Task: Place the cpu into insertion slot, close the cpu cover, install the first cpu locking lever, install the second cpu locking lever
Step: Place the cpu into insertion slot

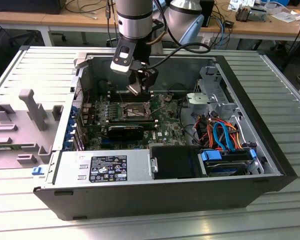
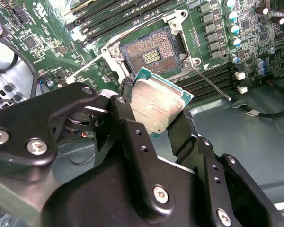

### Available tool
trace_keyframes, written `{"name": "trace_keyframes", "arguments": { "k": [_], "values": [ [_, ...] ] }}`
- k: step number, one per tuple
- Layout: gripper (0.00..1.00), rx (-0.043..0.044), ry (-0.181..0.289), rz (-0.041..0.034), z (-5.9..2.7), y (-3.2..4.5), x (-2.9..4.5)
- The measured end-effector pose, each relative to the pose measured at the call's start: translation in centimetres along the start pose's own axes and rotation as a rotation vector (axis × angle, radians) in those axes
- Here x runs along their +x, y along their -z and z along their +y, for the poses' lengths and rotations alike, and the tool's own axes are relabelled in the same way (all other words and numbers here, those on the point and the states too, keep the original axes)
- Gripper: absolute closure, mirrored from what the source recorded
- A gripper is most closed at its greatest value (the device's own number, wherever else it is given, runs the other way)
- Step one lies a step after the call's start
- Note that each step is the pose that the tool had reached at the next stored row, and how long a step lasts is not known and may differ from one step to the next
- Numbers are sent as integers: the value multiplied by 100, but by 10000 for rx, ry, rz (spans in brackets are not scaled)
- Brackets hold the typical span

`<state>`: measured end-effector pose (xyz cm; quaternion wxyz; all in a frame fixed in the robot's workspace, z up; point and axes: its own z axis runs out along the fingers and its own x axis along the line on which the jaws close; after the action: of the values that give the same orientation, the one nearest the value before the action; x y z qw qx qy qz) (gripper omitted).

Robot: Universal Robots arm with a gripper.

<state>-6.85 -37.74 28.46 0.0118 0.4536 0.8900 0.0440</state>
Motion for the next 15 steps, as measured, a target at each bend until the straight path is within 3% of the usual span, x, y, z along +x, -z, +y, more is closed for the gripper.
{"name": "trace_keyframes", "arguments": {
  "k": [15],
  "values": [
    [45, -1, -308, -34, 0, 0, 0]
  ]
}}
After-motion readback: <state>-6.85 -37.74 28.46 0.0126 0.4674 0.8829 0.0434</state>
